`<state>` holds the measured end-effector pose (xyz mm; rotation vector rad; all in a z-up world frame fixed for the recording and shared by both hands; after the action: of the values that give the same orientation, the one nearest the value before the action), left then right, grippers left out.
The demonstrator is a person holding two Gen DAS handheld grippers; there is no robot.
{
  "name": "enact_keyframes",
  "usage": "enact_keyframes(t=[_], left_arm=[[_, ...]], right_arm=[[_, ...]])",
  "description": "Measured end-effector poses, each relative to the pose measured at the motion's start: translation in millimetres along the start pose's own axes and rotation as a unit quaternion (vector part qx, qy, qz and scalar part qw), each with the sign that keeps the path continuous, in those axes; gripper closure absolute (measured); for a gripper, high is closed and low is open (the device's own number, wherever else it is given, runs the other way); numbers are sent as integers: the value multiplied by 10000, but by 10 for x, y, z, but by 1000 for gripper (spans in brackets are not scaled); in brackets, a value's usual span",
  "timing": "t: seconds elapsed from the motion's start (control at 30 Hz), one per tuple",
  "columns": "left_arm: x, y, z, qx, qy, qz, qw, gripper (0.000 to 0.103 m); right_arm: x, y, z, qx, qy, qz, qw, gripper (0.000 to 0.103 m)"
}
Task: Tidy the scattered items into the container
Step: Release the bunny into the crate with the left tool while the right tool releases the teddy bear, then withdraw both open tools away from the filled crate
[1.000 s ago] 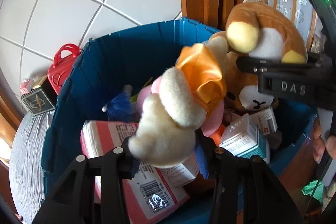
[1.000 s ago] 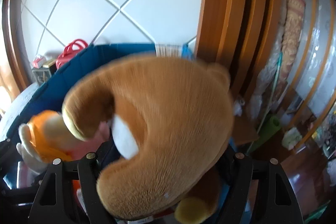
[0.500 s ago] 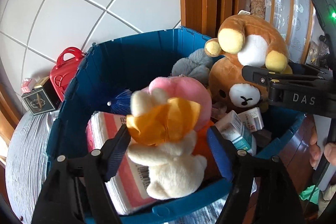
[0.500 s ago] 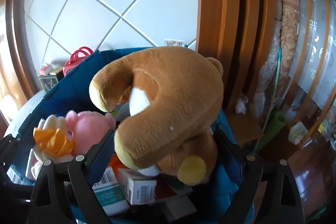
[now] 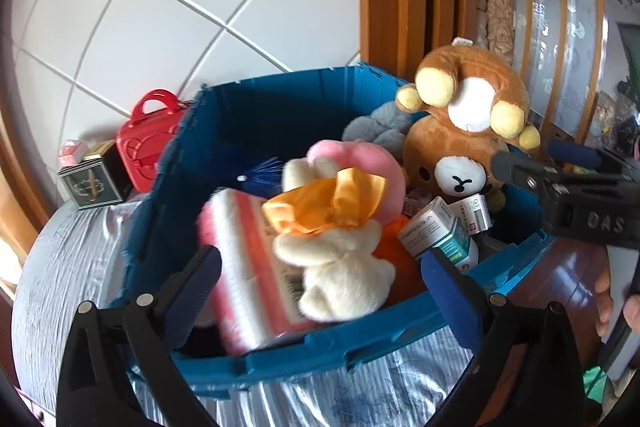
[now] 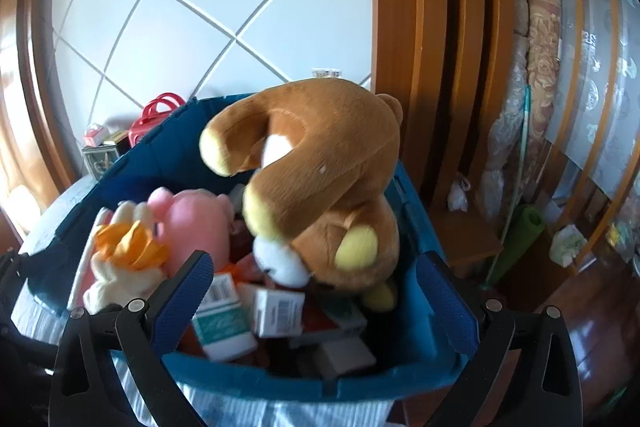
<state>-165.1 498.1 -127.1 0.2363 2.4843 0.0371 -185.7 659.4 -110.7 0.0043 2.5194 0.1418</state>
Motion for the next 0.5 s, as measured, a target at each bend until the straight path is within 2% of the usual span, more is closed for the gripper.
enact_keyframes(t=[0.13, 0.5], left_arm=[[-167, -109, 14, -76, 29, -13, 10000, 0], [-748, -482, 266, -80, 115, 187, 9997, 0]], right_arm=[[-253, -104, 54, 34, 103, -42, 9999, 0], [-1037, -488, 352, 391, 319, 285, 9983, 0]])
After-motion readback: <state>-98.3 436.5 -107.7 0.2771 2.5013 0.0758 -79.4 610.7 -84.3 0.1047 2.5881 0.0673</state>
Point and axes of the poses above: each gripper's, at about its wrist camera, not at the fingertips, and x roughly the way its jaws point, y to its right, z to its underside, the point moved 9 cm from there along x, roughly the way its jaws point, and after that the axes turned 8 degrees about -x, right-handed, at the moved point
